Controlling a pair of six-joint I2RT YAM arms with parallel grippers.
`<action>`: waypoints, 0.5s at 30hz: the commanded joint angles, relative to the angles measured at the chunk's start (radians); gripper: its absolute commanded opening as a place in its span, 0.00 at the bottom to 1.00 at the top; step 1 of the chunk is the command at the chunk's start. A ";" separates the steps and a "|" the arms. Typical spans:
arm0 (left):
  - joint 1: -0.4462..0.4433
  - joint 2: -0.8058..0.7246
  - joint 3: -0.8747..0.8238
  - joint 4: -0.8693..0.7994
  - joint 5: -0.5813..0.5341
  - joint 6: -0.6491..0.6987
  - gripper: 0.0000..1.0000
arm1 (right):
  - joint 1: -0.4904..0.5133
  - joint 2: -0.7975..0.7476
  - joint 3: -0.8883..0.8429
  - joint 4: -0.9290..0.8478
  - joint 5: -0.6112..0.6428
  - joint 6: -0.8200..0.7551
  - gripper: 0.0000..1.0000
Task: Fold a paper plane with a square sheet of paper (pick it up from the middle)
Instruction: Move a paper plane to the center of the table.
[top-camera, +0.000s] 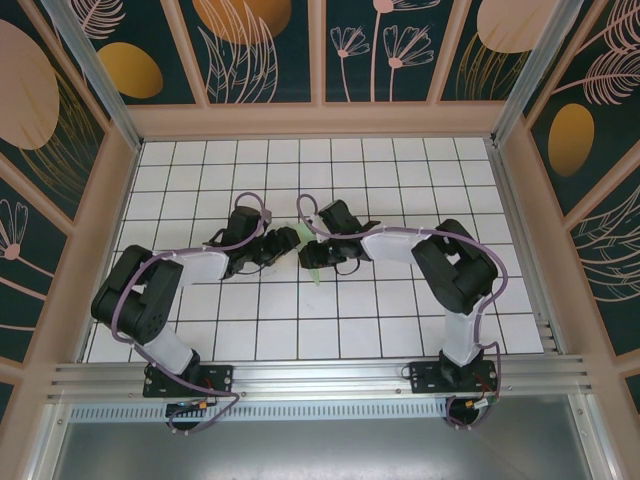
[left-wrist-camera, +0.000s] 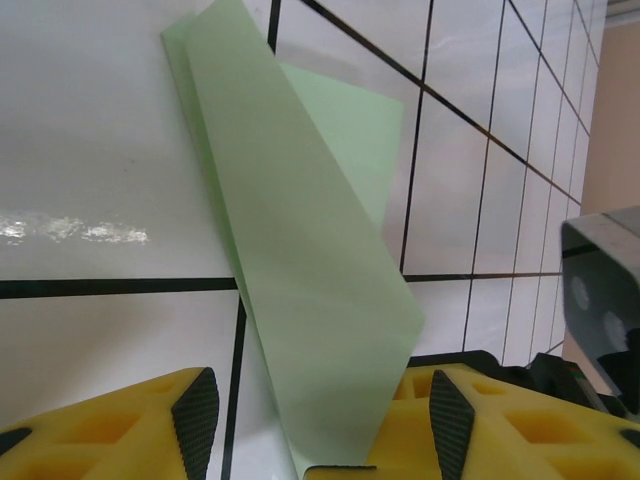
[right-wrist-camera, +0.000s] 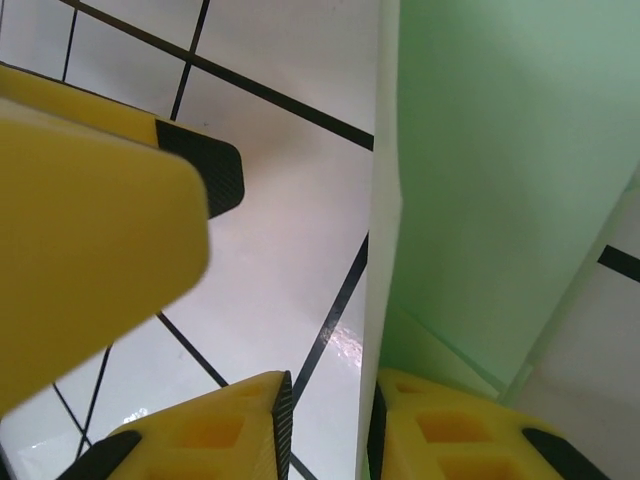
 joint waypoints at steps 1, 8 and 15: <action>-0.007 0.016 0.018 0.021 0.019 -0.002 0.61 | 0.010 -0.009 0.017 -0.027 0.042 -0.034 0.28; -0.011 -0.021 0.019 -0.016 -0.017 0.007 0.61 | -0.017 -0.157 -0.083 0.048 0.055 0.028 0.38; -0.095 -0.043 0.104 -0.232 -0.234 0.084 0.62 | -0.091 -0.348 -0.269 0.129 0.251 0.165 0.58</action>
